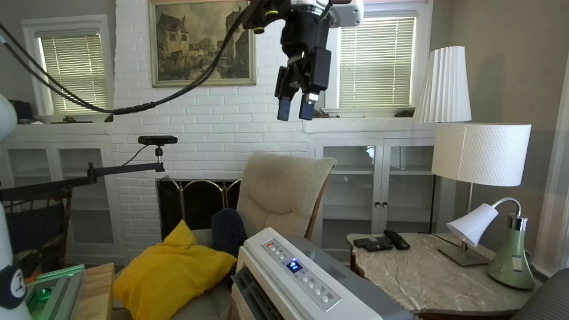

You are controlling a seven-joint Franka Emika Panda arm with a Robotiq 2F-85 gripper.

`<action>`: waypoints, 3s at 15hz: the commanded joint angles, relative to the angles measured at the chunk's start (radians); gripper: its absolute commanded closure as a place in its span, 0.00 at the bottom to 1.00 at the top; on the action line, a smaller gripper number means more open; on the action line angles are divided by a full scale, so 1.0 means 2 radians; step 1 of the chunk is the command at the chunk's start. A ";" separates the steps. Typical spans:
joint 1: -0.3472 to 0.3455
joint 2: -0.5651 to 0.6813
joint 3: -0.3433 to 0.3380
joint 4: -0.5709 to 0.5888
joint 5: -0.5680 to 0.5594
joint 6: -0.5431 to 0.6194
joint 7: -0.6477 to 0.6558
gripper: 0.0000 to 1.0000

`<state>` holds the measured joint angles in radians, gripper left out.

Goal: Press a button on the electric fan

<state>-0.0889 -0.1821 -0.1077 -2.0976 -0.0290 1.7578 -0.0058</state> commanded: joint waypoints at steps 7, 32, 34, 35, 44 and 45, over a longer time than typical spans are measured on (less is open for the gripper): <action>-0.009 0.080 -0.008 -0.027 0.006 0.078 -0.006 0.00; -0.008 0.202 -0.007 -0.051 -0.006 0.265 0.017 0.34; -0.008 0.216 -0.007 -0.049 -0.003 0.279 0.018 0.48; -0.007 0.223 -0.007 -0.049 -0.005 0.287 0.020 0.56; 0.014 0.280 -0.008 -0.047 -0.024 0.392 0.031 1.00; 0.016 0.287 -0.008 -0.046 -0.026 0.398 0.031 1.00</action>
<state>-0.0731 0.3436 -0.1176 -2.2131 -0.0401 2.5123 0.0168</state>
